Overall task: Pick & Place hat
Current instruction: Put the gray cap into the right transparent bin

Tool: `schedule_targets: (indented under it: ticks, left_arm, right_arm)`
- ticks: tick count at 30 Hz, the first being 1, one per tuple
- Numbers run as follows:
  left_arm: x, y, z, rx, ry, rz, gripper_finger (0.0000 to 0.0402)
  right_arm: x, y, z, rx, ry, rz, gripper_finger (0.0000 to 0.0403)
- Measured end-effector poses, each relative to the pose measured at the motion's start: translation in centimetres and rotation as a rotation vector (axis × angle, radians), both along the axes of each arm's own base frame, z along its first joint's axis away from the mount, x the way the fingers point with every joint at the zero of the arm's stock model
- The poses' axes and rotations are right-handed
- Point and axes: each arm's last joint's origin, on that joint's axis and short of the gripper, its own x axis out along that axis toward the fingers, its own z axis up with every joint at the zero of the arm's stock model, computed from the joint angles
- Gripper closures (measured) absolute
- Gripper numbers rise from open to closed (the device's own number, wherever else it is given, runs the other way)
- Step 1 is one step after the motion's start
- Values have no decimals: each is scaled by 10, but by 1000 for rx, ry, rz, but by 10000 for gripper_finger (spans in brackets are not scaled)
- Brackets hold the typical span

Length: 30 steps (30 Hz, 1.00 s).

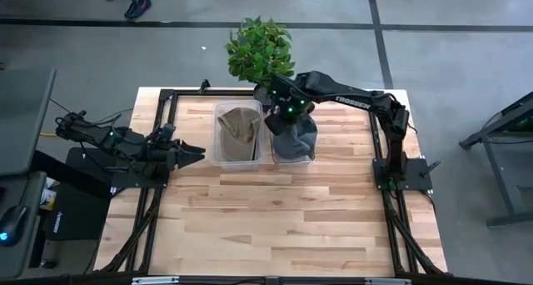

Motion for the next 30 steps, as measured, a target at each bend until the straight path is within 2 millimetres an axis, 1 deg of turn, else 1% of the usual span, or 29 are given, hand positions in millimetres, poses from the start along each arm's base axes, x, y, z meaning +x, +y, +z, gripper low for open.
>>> schedule_targets:
  ticks: [5, 9, 13, 15, 21, 25, 30]
  left_arm:
    - [0, 0, -1, 4, 14, -8, 53]
    - [0, 0, -2, 6, 19, -14, 53]
    - [0, 0, -2, 9, 25, -14, 53]
    - [0, 0, -2, 9, 26, -14, 53]
    - [0, 0, -2, 9, 26, -13, 53]
    - [0, 0, -2, 9, 25, -12, 53]
    - [0, 0, -2, 9, 25, -12, 53]
  right_arm:
    - [-1, 2, 0, 27, 7, -13, 401]
    - [4, 5, -3, 46, -1, -18, 401]
    - [12, 9, -14, 57, 24, -25, 401]
    - [14, 10, -19, 25, 59, -41, 400]
    - [12, 10, -20, -13, 98, -98, 400]
    - [4, 10, -21, -53, 193, -150, 397]
    - [0, 10, -26, -71, 235, -192, 388]
